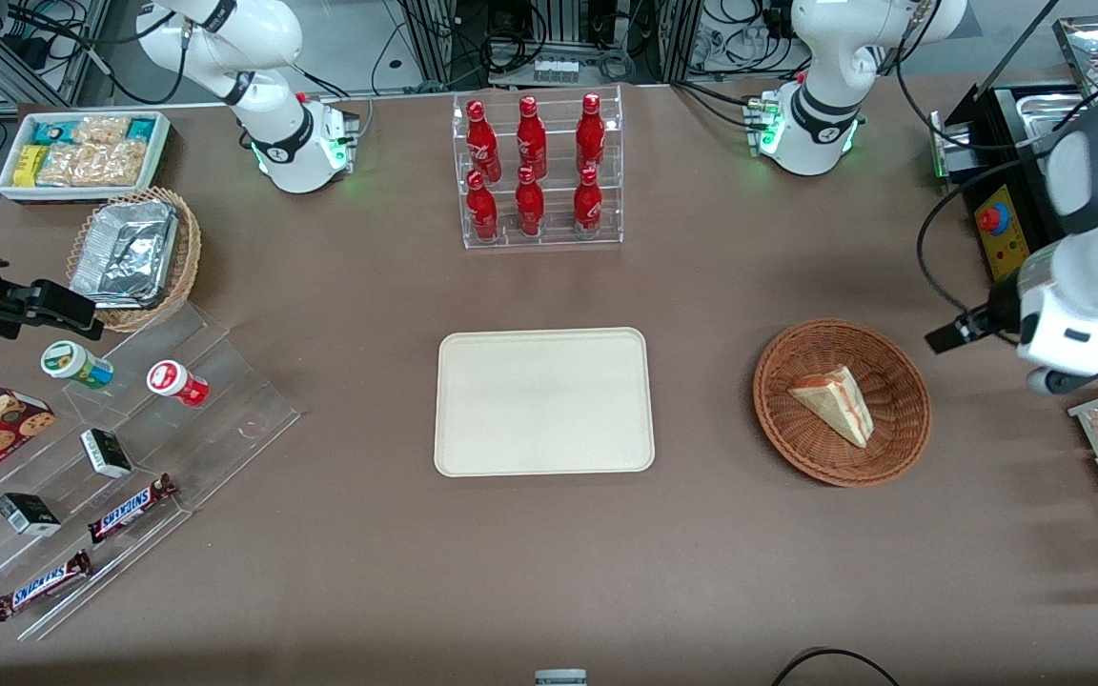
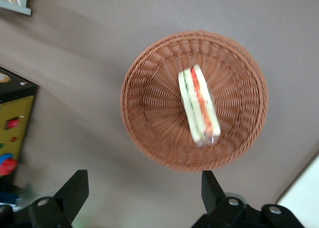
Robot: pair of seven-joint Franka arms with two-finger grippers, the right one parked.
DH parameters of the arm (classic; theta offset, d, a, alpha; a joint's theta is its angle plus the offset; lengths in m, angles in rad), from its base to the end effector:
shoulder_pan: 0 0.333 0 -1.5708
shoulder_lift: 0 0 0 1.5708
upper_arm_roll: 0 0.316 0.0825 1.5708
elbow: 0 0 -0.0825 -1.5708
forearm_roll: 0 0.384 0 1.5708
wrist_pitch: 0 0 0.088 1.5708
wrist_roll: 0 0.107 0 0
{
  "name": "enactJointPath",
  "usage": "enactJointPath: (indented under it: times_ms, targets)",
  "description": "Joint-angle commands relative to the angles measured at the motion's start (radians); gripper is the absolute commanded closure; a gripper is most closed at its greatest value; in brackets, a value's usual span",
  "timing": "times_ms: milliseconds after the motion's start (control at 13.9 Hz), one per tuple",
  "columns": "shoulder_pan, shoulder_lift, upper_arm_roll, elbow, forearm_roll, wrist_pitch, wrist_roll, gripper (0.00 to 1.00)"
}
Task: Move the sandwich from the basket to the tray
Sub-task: 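Move the left gripper toward the sandwich in the wicker basket, then lower the open left gripper around the wrapped sandwich and close it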
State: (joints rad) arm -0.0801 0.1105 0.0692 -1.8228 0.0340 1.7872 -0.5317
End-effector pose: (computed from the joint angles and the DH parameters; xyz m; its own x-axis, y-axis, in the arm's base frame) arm 0.5766 -0.0046 0.4605 0.8645 0.4915 -0.1054 0.4814 -0.8699 -0.1077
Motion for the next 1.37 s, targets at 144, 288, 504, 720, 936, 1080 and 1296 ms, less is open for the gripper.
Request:
enactJointPath:
  times_ms: [144, 288, 504, 720, 936, 1080, 1296]
  targets:
    - [-0.004, -0.018, -0.008, -0.205, 0.006, 0.306, -0.189, 0.0]
    - [-0.019, -0.005, -0.012, -0.284, 0.004, 0.443, -0.241, 0.0]
    - [-0.05, 0.017, -0.014, -0.384, 0.004, 0.612, -0.272, 0.0]
    - [-0.093, 0.066, -0.016, -0.391, 0.009, 0.655, -0.304, 0.0]
    - [-0.104, 0.1, -0.016, -0.391, 0.009, 0.693, -0.359, 0.0]
    - [-0.119, 0.115, -0.016, -0.392, 0.011, 0.702, -0.364, 0.0]
    - [-0.119, 0.133, -0.014, -0.397, 0.018, 0.704, -0.364, 0.0]
